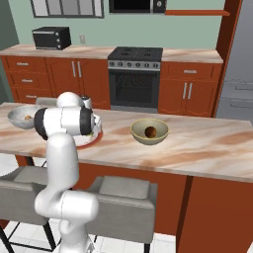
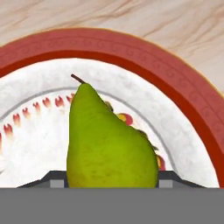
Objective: Take the fruits from the plate on the dining counter and place two fruits in each bowl.
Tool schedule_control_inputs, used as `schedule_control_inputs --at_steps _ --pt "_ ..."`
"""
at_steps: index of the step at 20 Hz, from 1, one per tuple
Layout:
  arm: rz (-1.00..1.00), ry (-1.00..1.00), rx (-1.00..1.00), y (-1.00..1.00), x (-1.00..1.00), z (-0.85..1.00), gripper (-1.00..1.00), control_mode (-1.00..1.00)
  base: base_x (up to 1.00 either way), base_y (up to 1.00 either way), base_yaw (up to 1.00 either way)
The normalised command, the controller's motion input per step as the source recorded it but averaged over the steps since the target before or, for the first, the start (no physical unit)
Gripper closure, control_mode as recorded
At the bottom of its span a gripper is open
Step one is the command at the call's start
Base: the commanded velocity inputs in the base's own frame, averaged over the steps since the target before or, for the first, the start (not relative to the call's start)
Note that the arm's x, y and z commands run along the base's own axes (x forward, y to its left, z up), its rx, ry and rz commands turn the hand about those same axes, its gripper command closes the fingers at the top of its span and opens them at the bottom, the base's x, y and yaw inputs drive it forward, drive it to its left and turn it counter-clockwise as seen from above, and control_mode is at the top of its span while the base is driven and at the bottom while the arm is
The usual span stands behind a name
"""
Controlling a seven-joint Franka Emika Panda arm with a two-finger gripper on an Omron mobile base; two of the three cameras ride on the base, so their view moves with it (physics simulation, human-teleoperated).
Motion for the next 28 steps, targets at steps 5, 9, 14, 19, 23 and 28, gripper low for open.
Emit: schedule_control_inputs --at_steps 5,9,14,19,23,28 --pt "0.00 -0.17 0.00 -0.48 -0.38 0.52 1.00 -1.00 0.00 0.00 0.00" --pt "-0.03 -0.03 0.00 -0.76 -0.97 0.99 1.00 -1.00 0.00 0.00 0.00" --pt "-0.12 -0.01 0.00 -0.76 -0.99 0.84 1.00 -1.00 0.00 0.00 0.00" --pt "-0.16 0.00 0.00 -0.90 -0.72 0.70 1.00 -1.00 0.00 0.00 0.00" --pt "-0.21 0.01 0.00 -0.81 -0.16 0.51 1.00 -1.00 0.00 0.00 0.00" --pt "-0.23 0.03 0.00 -0.63 0.10 0.08 1.00 -1.00 0.00 0.00 0.00"
